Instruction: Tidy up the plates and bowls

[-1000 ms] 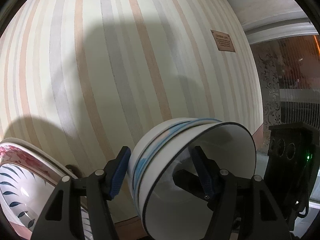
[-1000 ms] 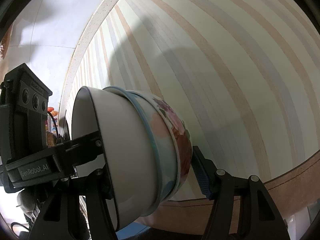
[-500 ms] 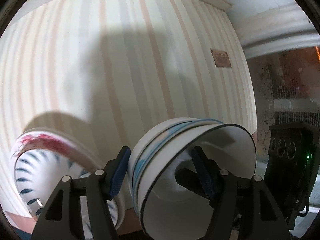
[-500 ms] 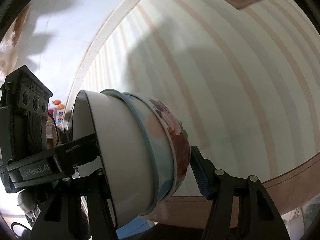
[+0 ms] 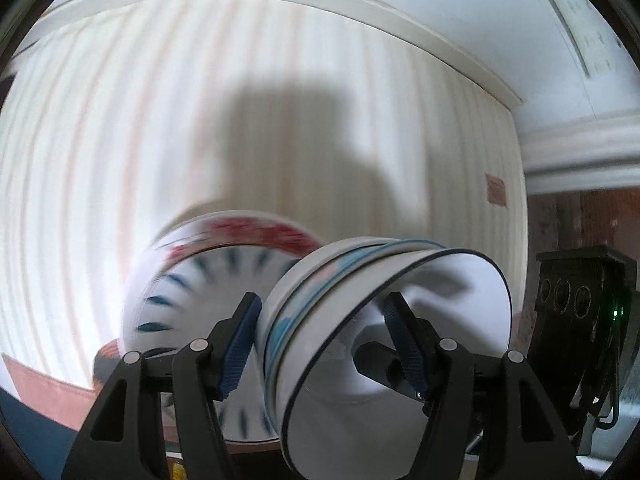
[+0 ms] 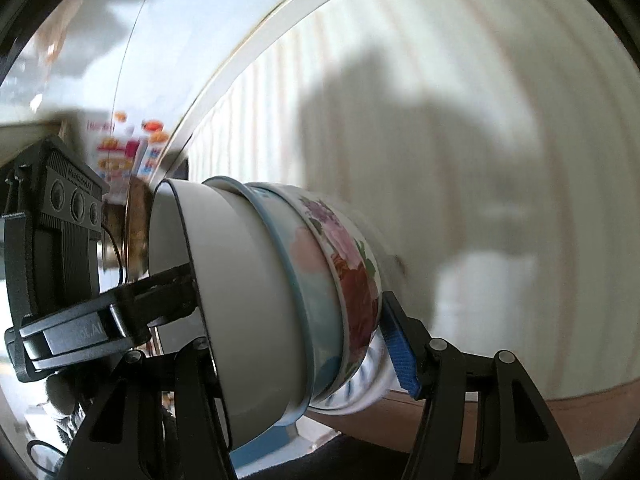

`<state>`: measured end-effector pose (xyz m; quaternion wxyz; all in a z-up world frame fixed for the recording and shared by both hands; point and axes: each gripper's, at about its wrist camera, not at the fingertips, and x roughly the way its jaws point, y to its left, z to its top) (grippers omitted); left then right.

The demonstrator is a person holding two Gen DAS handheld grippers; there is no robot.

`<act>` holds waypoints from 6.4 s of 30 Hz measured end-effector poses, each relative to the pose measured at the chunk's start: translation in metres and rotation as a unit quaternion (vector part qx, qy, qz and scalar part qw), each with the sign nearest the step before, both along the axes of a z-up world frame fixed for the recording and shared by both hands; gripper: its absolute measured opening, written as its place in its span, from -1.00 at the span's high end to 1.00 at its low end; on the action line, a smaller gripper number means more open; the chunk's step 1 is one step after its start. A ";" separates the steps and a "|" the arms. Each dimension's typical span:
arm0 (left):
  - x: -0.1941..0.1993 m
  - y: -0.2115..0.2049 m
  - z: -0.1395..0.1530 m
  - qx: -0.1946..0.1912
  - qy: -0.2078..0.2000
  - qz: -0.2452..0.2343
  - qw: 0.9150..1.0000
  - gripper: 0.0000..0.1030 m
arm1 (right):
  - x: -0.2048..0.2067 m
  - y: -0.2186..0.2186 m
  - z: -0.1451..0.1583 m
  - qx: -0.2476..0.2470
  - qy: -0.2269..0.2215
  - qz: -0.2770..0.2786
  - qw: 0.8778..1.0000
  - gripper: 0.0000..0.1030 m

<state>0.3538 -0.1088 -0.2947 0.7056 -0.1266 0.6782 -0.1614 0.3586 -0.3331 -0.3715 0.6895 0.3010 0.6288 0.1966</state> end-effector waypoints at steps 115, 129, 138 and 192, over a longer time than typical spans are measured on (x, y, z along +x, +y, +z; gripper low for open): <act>-0.477 0.064 0.229 0.195 -0.419 0.138 0.876 -1.00 | -0.519 0.058 0.330 -0.307 -0.417 -0.059 0.854 -0.90; -0.483 0.069 0.229 0.193 -0.416 0.140 0.878 -1.00 | -0.525 0.059 0.330 -0.314 -0.419 -0.055 0.850 -0.90; -0.486 0.071 0.230 0.193 -0.414 0.146 0.877 -1.00 | -0.523 0.065 0.325 -0.312 -0.410 -0.055 0.855 -0.90; -0.481 0.074 0.227 0.199 -0.414 0.157 0.874 -1.00 | -0.508 0.072 0.316 -0.319 -0.401 -0.049 0.857 -0.91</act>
